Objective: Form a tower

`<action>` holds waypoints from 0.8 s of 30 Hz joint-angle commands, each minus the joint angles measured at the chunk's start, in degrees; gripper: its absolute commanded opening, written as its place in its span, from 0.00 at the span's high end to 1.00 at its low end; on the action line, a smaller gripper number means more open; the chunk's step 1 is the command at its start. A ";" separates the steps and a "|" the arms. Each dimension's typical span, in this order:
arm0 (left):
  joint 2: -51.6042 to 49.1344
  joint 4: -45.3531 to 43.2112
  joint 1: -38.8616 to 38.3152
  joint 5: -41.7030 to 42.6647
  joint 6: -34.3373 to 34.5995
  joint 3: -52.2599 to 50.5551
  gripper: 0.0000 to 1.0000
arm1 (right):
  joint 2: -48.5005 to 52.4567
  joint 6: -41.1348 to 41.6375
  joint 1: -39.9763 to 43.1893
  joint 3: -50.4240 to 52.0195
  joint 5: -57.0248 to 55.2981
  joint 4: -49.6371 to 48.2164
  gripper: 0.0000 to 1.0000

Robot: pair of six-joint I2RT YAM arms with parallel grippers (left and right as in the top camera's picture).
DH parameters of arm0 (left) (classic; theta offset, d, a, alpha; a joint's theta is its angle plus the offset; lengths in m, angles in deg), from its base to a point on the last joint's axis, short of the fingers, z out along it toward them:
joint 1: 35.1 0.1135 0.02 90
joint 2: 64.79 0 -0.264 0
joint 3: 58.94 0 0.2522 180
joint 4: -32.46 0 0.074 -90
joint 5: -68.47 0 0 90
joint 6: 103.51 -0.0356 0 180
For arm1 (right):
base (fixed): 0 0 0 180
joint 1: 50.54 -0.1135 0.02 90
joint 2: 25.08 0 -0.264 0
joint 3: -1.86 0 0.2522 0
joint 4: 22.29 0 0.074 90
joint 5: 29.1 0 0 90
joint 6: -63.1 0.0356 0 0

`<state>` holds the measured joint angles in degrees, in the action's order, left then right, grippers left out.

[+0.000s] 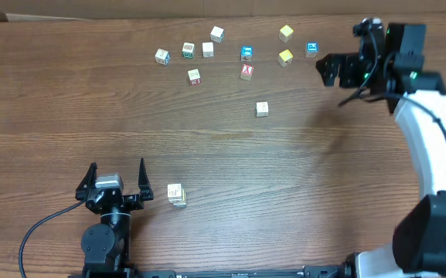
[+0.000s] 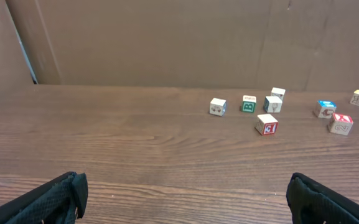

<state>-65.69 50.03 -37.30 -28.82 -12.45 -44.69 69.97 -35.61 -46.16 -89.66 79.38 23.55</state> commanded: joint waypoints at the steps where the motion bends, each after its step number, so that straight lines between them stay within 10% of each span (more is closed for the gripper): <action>1: 0.66 -0.02 0.31 0.09 -1.31 -0.22 0.00 | -5.57 -2.49 -0.50 10.25 3.52 -7.32 0.00; 24: 0.66 -0.02 0.31 0.09 -1.31 -0.22 0.00 | -23.45 -2.49 -0.46 55.49 4.13 -42.14 0.00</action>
<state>-65.65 50.05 -37.30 -28.82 -12.45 -44.69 50.28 -37.68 -46.55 -37.73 83.97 -15.36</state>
